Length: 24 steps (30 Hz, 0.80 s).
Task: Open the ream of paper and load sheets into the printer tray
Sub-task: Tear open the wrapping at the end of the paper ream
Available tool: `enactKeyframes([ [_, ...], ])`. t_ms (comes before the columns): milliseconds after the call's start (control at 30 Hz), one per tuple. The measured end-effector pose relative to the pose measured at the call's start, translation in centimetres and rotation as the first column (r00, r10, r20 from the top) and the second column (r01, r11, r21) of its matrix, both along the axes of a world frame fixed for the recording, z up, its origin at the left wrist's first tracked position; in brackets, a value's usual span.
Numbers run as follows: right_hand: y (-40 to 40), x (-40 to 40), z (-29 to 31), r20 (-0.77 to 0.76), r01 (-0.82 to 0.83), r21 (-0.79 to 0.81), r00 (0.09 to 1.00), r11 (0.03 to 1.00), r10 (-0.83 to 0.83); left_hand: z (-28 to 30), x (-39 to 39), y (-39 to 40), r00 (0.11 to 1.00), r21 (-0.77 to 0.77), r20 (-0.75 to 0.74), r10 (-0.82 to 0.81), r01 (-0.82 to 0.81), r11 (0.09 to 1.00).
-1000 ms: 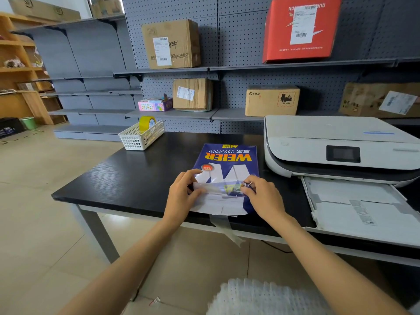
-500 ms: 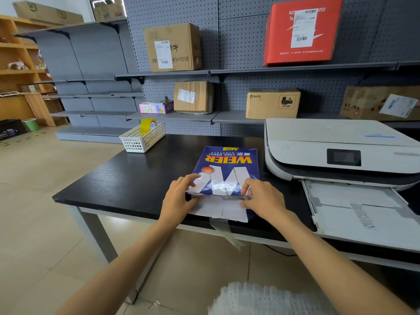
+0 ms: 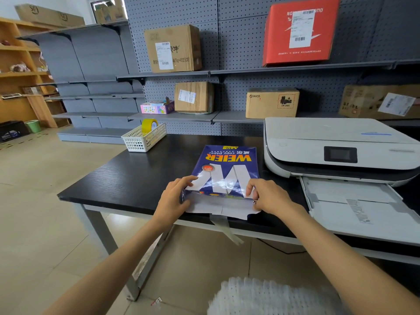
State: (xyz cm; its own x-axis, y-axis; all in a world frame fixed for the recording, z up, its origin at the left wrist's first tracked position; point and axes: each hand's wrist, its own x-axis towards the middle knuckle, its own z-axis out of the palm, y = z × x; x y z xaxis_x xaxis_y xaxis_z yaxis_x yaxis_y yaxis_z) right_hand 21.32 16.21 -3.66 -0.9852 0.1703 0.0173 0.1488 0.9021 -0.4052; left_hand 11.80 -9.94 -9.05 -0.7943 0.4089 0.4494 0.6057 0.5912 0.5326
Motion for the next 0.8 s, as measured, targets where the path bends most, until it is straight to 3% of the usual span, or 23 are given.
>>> enactKeyframes([
  [133,0.3,0.3,0.0,0.029,-0.049,0.008,0.998,0.999,0.049,-0.1,-0.1,-0.4,1.0,-0.079,0.013,-0.019,0.02,0.997],
  [267,0.2,0.6,-0.1,0.042,-0.135,0.134,0.991,0.982,0.131,-0.5,-0.2,-1.6,1.0,-0.144,0.017,0.007,-0.005,0.99],
  [400,0.9,1.3,-0.4,0.007,-0.272,0.229,0.961,0.935,0.278,-0.6,0.3,-2.0,0.998,-0.177,-0.069,0.007,-0.019,0.984],
  [567,0.6,1.7,-0.5,-0.129,-0.354,0.321,0.902,0.878,0.411,-1.2,0.2,-1.7,0.95,-0.282,-0.306,-0.067,-0.023,0.959],
  [800,-1.2,1.4,-0.8,-0.155,-0.382,0.399,0.868,0.833,0.472,-0.3,0.9,-0.5,0.915,-0.265,-0.392,-0.095,-0.013,0.964],
])
